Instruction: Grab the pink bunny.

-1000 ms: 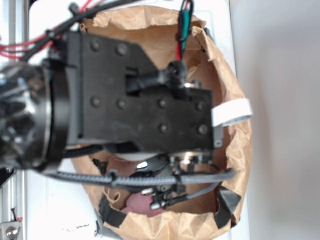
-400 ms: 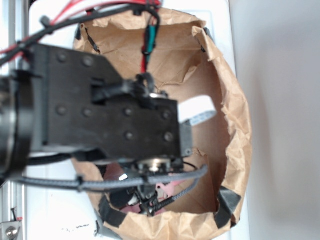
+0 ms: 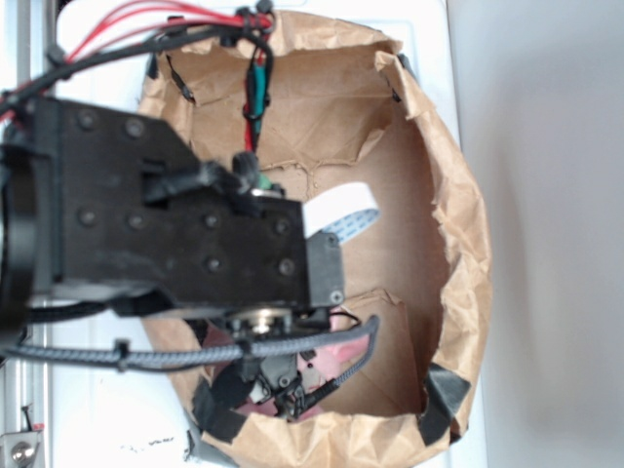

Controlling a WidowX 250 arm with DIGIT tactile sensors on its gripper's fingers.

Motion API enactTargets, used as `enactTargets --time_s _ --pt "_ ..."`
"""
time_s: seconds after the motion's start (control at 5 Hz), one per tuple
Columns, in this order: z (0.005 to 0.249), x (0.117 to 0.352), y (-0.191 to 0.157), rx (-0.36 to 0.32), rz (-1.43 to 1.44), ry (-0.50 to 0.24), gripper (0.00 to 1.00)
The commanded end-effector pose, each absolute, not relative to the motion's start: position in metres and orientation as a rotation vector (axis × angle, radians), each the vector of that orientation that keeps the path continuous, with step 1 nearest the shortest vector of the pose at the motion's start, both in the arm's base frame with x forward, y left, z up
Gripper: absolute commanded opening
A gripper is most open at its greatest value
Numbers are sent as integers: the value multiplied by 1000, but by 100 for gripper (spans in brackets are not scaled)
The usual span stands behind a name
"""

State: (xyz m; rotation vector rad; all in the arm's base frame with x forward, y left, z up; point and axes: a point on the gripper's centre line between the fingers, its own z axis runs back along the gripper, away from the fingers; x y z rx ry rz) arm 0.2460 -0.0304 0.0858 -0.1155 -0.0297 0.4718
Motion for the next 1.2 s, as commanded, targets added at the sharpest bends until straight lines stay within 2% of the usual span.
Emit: enactTargets --time_s 0.0,0.4,0.8,1.0 --pt "87 266 -41 -171 435 -85 100" --pt "76 274 -63 -188 415 -57 100" --pt "93 279 -68 -228 389 -74 100" --pt "93 279 -68 -228 389 -74 100"
